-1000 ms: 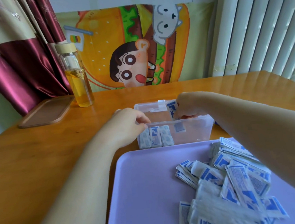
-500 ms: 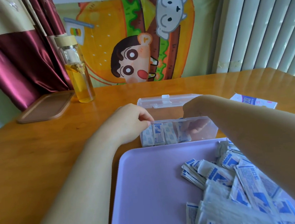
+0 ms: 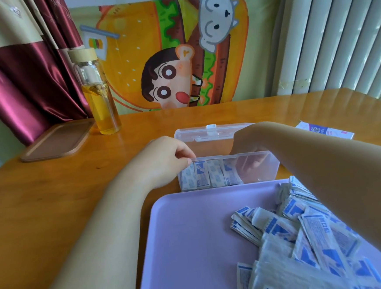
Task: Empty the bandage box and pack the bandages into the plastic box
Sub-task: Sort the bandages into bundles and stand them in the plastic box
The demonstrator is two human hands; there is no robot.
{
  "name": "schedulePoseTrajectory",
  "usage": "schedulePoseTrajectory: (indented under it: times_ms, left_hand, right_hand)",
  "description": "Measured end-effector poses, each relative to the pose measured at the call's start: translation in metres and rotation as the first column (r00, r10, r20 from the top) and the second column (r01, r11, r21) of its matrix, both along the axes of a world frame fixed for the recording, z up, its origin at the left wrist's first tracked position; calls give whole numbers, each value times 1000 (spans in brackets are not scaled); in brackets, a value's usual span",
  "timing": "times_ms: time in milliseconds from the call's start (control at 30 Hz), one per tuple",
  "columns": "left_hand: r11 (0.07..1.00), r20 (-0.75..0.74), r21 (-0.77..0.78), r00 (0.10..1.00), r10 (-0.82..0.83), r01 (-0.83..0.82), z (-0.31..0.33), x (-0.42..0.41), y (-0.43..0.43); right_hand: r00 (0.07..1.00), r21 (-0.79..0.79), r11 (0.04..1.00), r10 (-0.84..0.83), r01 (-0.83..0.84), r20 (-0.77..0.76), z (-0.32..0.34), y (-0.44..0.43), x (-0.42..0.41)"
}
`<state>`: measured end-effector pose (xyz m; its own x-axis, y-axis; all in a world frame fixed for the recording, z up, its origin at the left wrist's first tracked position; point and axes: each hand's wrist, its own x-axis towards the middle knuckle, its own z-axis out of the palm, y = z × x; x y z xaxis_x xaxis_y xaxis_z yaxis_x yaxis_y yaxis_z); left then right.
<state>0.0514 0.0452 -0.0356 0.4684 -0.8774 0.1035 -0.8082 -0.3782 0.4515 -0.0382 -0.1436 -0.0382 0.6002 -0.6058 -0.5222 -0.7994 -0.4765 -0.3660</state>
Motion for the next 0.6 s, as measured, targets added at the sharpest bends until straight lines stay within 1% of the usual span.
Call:
schedulePoseTrajectory:
  times_ms: [67,133,200,300,367,467,533,600]
  left_hand:
    - [1000,-3,-2,1000,-3,3,0,0,0]
    - [1000,2,-5,1000,-5,5,0,1,0]
    - [1000,13,-1,1000,-3,3,-1,1,0]
    - [1000,43,12,999,5,-5,-1,0,0]
    - [1000,54,20,998,21,-22,-2,0,0]
    - [998,84,22,995,53,-55,-2,-2,1]
    - [997,105,38,992,68,-73,-3,-8,1]
    - [996,110,49,991,74,-80,-4,-14,1]
  right_hand:
    - [1000,-51,999,0,1,25,2,2,-1]
    - [994,-104,994,-6,18,107,7,4,-2]
    - [978,-228,974,45,2,203,13,7,-8]
    - [936,-419,908,167,-23,310,21,15,-25]
    - [890,-554,832,235,25,392,21,24,-41]
    - [774,-616,775,302,140,556,21,39,-66]
    - [733,-618,776,346,127,586,20,47,-84]
    - [715,-614,783,377,94,589,19,55,-102]
